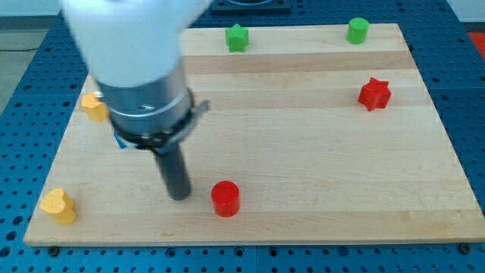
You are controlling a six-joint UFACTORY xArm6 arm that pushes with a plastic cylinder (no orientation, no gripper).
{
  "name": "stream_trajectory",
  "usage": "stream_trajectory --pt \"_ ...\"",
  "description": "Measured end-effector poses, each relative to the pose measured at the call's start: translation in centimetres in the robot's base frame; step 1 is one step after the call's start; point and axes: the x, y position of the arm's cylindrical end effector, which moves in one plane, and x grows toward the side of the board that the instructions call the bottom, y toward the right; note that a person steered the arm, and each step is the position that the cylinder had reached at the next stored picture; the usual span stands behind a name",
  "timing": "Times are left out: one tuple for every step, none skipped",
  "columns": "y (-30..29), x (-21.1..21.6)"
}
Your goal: Push the triangle diagonally to the red circle
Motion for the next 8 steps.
stream_trajectory --pt "-6.9 -2.2" --pt "-14.2 -4.8" --pt "-16.3 -9.3" --pt "-14.4 -10.6" --pt "-9.9 -10.6" --pt "-4.7 -10.3" --pt "-0.1 -8.4" --pt "2.8 -7.0"
